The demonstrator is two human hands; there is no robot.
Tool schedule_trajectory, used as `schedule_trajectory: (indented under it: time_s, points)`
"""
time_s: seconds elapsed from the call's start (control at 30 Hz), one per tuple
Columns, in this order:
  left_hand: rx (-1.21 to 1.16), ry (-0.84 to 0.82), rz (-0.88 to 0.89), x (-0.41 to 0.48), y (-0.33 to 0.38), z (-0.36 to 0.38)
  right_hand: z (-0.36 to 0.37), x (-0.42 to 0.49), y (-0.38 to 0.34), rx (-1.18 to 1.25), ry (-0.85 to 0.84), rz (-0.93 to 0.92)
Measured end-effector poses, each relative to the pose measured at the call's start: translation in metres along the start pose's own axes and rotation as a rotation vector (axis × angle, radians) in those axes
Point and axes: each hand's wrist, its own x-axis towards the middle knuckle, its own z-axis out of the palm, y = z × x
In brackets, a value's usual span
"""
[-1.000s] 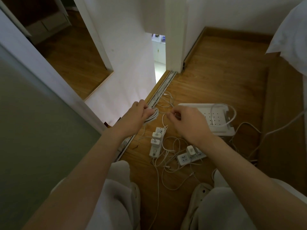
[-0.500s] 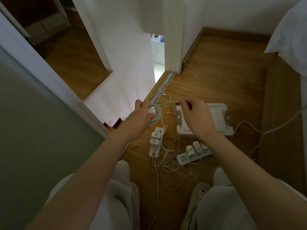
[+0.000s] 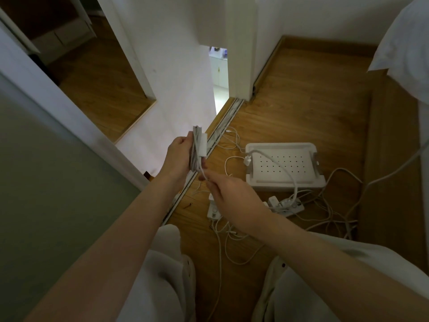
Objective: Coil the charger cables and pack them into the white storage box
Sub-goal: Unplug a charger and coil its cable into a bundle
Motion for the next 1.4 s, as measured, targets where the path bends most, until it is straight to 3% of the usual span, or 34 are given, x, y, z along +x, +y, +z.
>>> schedule_trajectory:
  time_s: [0.07, 0.13, 0.3, 0.4, 0.5, 0.6, 0.67, 0.87, 1.0, 1.13, 1.27, 1.4]
  points:
    - [-0.372, -0.088, -0.134, -0.004, 0.006, -0.001, -0.001, -0.002, -0.001, 0.095, -0.038, -0.024]
    - [-0.563, -0.132, -0.191, -0.006, 0.011, -0.004, -0.005, -0.003, -0.002, 0.210, -0.074, -0.016]
    - [-0.610, -0.161, -0.188, -0.008, 0.013, -0.013, -0.012, 0.003, 0.013, 0.349, -0.109, 0.088]
    - [-0.643, -0.367, -0.252, -0.006, 0.016, -0.019, -0.017, 0.008, 0.022, 0.392, -0.105, 0.131]
    - [-0.331, -0.495, -0.141, -0.003, 0.017, -0.023, -0.024, 0.014, 0.026, 0.386, -0.116, 0.141]
    - [0.189, -0.329, 0.055, 0.002, 0.012, -0.026, -0.028, 0.018, 0.032, 0.349, -0.105, 0.141]
    - [0.385, -0.283, 0.043, 0.005, 0.007, -0.029, -0.029, 0.020, 0.037, 0.356, -0.070, 0.137]
    - [0.576, -0.294, -0.077, 0.004, 0.004, -0.026, -0.025, 0.019, 0.028, 0.323, -0.080, 0.063]
    - [0.749, -0.422, -0.084, 0.002, 0.000, -0.026, -0.018, 0.015, 0.023, 0.134, -0.158, 0.014]
    - [0.768, -0.419, -0.205, 0.002, -0.004, -0.023, -0.013, 0.014, 0.025, 0.047, -0.189, 0.016]
    - [0.769, -0.393, -0.191, 0.002, -0.005, -0.021, -0.012, 0.013, 0.025, -0.079, -0.177, -0.039]
    - [0.930, -0.525, -0.186, -0.001, -0.008, -0.022, -0.011, 0.012, 0.022, -0.115, -0.219, -0.032]
